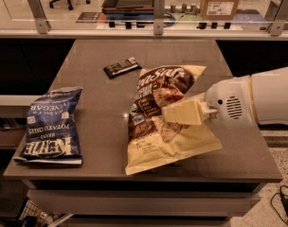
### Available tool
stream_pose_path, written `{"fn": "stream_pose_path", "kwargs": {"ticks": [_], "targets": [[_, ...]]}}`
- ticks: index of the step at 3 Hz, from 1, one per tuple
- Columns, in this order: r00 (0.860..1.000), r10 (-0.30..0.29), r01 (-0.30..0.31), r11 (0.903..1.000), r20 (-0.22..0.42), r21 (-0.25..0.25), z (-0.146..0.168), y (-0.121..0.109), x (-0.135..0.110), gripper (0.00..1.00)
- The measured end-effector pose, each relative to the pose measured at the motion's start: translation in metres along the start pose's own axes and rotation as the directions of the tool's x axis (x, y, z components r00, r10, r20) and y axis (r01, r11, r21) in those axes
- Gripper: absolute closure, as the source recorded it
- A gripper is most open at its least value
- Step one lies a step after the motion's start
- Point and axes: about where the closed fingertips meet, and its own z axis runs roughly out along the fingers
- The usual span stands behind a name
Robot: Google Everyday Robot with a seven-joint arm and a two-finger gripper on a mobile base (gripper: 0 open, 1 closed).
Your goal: Move brown chip bag near blue chip bag
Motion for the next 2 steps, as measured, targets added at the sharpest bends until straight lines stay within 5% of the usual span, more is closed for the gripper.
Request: {"fn": "stream_pose_path", "kwargs": {"ticks": [2], "targets": [[1.0, -0.01, 0.01, 0.9999, -0.002, 0.004, -0.0001, 0.0044, -0.0022, 0.59]]}}
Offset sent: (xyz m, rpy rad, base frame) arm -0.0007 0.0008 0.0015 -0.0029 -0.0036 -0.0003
